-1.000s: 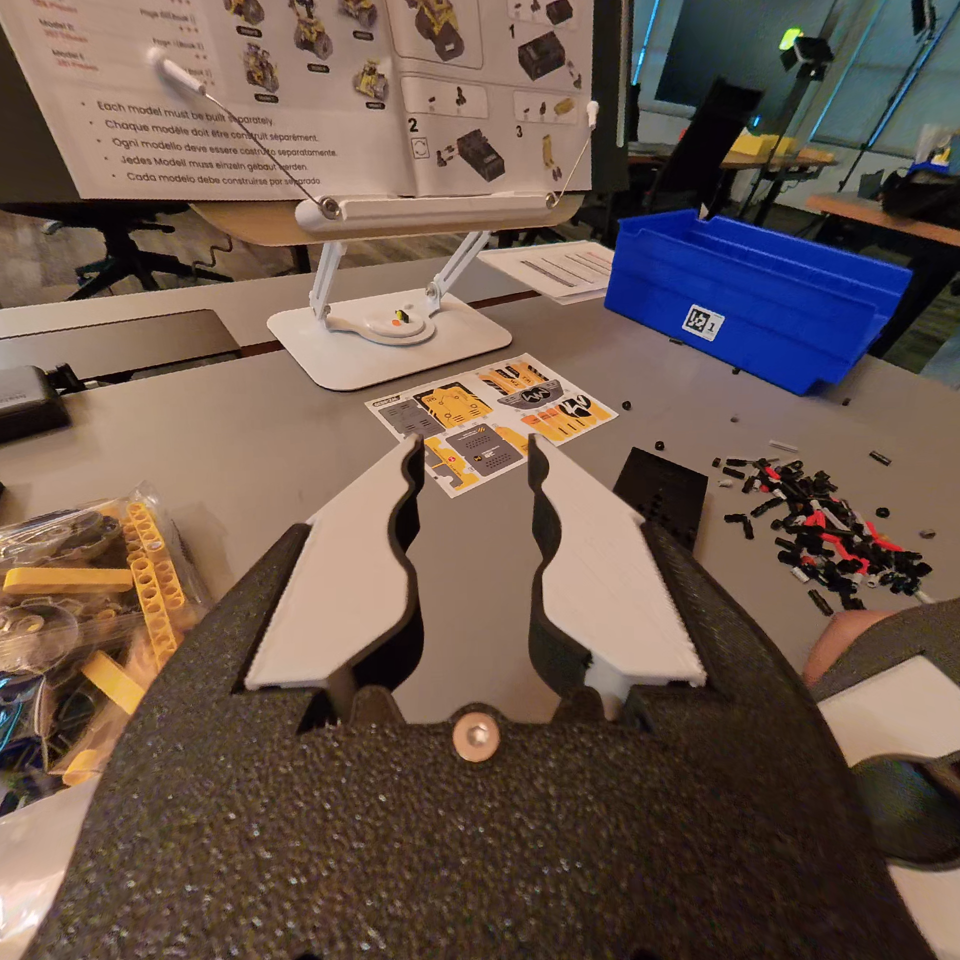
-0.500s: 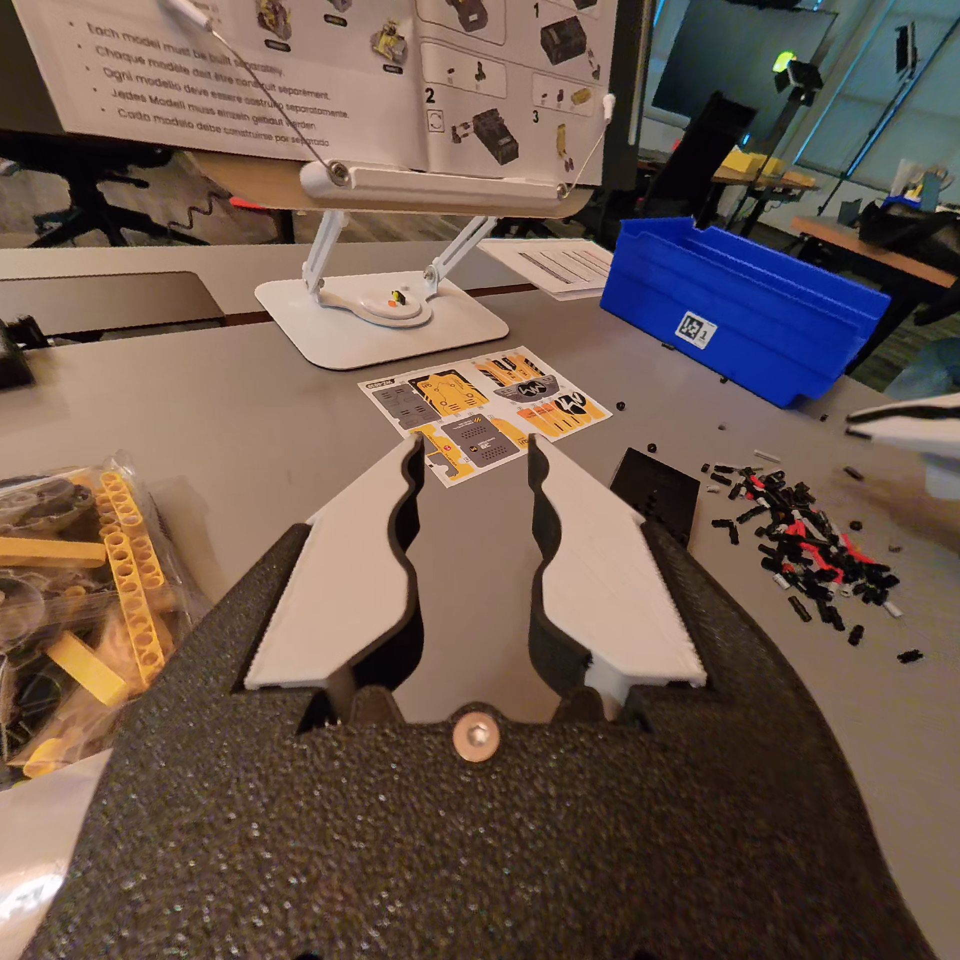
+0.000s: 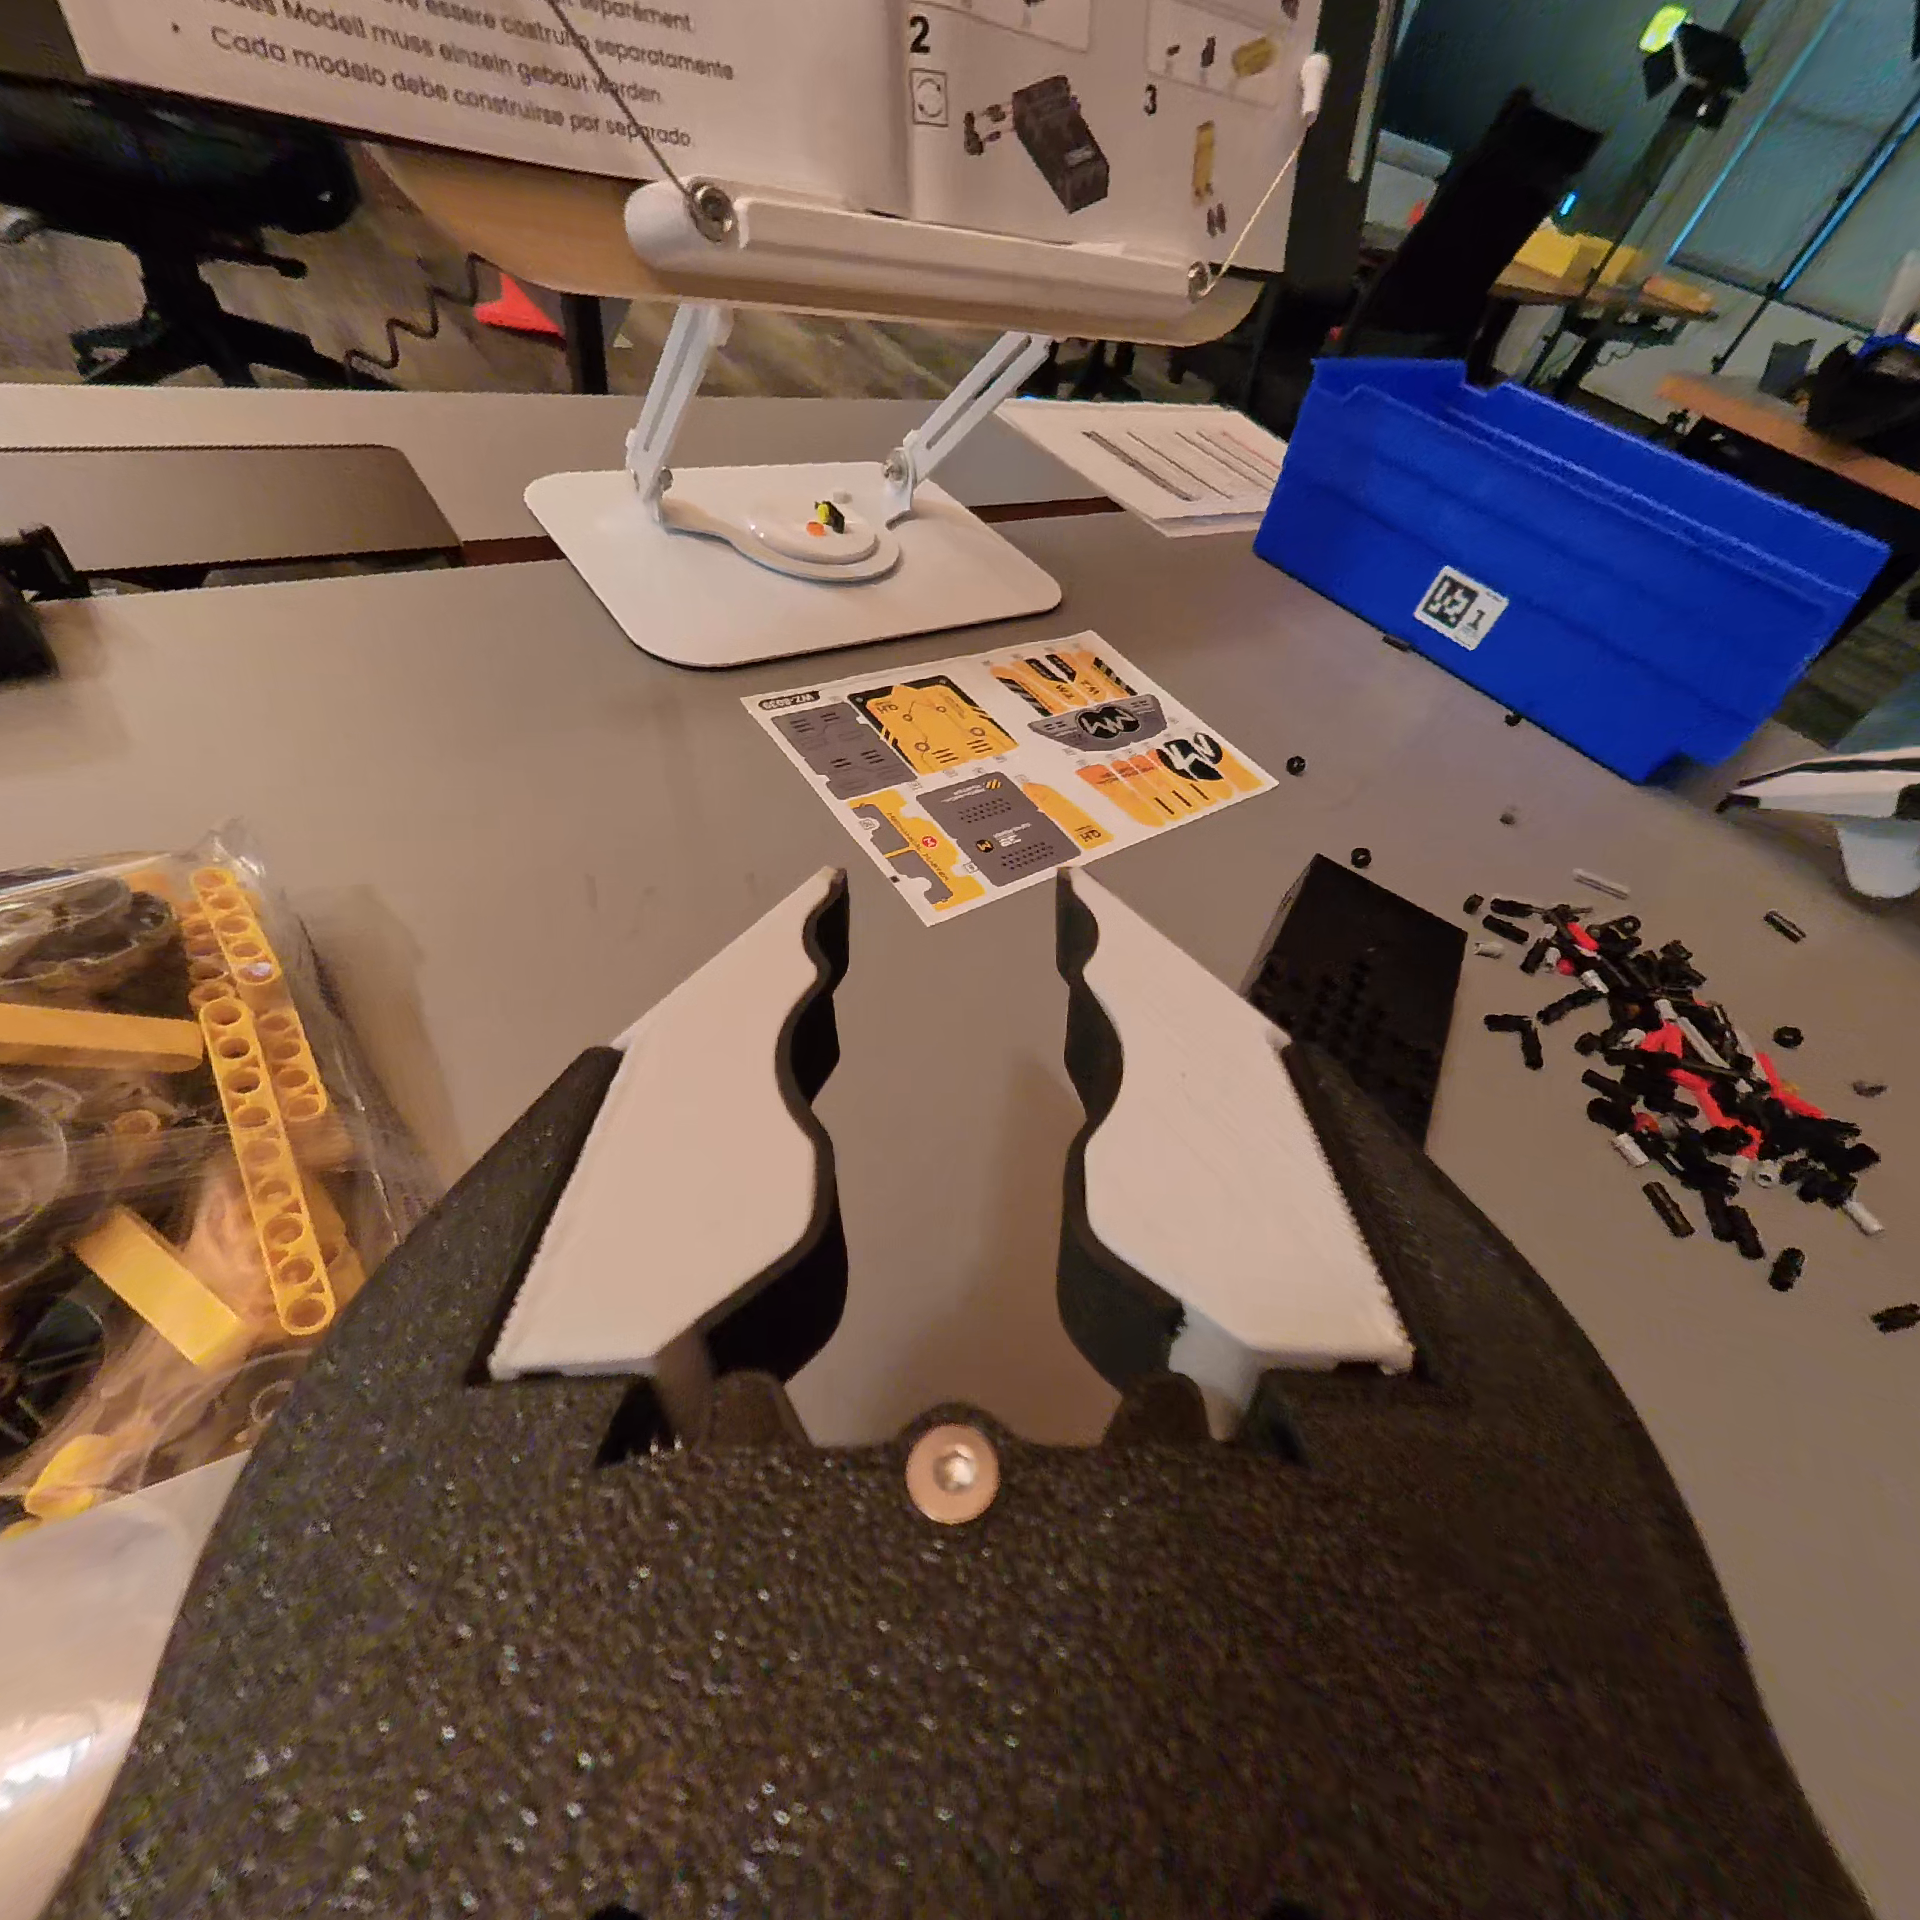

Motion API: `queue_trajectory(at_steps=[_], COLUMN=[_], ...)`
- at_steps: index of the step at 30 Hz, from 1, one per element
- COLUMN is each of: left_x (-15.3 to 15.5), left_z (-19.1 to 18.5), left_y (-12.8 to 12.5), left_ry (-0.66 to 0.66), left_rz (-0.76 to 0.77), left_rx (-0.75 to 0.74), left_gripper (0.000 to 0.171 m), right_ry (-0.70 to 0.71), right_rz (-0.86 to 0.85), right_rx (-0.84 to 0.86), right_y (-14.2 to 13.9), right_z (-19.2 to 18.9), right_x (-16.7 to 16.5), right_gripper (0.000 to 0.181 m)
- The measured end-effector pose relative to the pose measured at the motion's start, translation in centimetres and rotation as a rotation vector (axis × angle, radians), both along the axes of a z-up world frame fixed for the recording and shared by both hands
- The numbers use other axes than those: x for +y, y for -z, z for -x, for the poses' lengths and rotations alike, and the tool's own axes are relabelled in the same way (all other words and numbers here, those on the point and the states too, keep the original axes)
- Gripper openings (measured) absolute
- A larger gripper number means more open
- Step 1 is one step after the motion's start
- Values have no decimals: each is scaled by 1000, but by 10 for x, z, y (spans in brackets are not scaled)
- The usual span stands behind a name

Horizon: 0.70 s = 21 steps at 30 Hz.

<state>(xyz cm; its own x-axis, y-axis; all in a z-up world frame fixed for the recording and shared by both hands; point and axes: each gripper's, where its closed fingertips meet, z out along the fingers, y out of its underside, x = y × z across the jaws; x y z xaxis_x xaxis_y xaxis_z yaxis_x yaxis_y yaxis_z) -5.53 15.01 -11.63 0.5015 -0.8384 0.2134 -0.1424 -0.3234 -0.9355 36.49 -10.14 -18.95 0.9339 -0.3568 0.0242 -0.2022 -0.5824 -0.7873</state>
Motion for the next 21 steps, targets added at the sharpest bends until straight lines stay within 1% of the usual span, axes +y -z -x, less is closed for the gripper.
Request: queue_trajectory(at_steps=[1,3,7,9,11,13,15,18,19,21], left_x=[1,1,0,0,2,2,2,0,0,-1], left_z=[0,-1,-2,-2,-1,-2,-3,-4,-4,-4], left_y=[1,3,6,7,8,11,13,13,13,12], left_ry=[0,3,7,7,4,5,10,17,18,18], left_rz=[5,15,18,16,20,32,42,39,34,27], left_rx=[2,3,14,17,20,23,24,30,32,32], left_gripper=[39,39,39,39,39,39,39,39,39,39], right_ry=[-5,-7,-16,-39,-106,-209,-323,-478,-511,-543], right_rz=[10,38,49,18,-55,-117,-134,-97,-73,-35], right_rx=[-3,-13,-45,-18,45,101,136,163,158,142], right_y=[1,5,5,1,-11,-25,-32,-29,-25,-18], right_z=[1,1,4,16,45,87,133,190,202,213], right_x=[1,1,2,5,15,28,39,51,53,57], right_gripper=[17,7,6,6,6,6,6,6,6,6])
